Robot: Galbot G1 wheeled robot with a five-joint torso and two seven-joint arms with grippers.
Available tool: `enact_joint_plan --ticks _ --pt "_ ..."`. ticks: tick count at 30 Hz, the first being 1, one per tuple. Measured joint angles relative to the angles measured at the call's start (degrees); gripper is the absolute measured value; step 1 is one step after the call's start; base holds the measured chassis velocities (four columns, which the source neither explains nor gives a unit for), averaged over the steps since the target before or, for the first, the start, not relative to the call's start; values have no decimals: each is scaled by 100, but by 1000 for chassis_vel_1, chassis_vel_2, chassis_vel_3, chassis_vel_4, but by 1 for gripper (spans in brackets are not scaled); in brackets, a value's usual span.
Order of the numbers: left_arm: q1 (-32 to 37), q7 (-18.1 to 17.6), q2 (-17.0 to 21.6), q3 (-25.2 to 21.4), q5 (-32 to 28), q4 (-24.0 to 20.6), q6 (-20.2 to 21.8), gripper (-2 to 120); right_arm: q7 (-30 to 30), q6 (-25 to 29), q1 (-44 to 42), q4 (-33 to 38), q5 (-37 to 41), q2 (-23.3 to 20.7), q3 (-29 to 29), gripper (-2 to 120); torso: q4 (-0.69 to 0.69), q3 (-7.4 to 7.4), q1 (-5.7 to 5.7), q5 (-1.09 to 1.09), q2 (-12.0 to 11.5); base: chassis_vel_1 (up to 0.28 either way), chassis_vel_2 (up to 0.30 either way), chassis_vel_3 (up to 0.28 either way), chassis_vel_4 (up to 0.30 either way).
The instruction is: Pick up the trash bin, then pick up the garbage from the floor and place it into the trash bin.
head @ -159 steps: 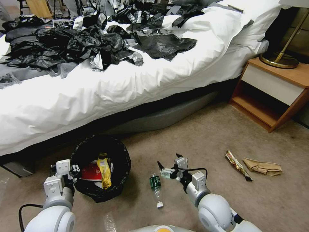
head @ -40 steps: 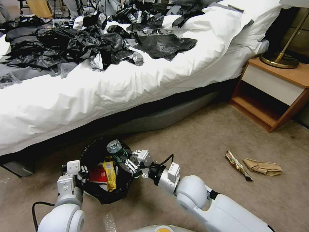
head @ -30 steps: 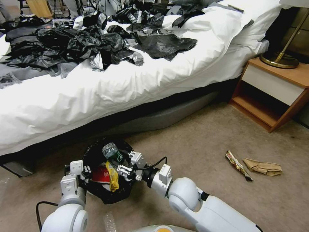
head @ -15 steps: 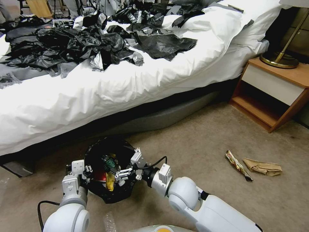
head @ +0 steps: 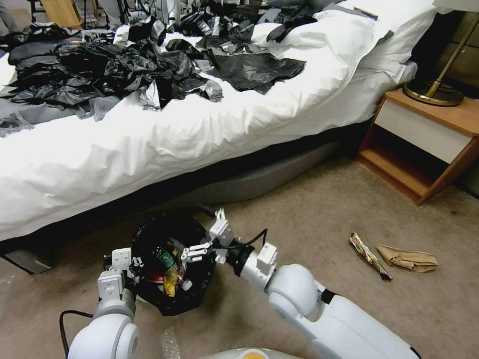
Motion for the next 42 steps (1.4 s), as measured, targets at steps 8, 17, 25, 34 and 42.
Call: enact_joint_plan --ticks 8,17,25,34,42 --pt "-4 68 27 -25 12 26 -25 1 738 50 -1199 709 -607 0 1246 100 -1 0 0 2 0 0 0 0 0" --pt "31 236 77 -123 -8 5 -235 1 1010 594 -2662 617 -1188 447 2275 100 0 0 0 1 0 0 0 0 0" --pt "71 310 83 -105 65 -34 -240 1 999 825 -2890 406 -1380 676 2508 100 1 0 0 0 0 0 0 0 0" --pt "107 346 85 -110 120 -62 -239 1 1013 873 -2914 311 -1397 758 2568 100 1 0 0 0 0 0 0 0 0" --pt "111 428 75 -109 154 -62 -282 1 994 897 -2896 248 -1435 756 2613 100 1 0 0 0 0 -10 -11 -11 -13"
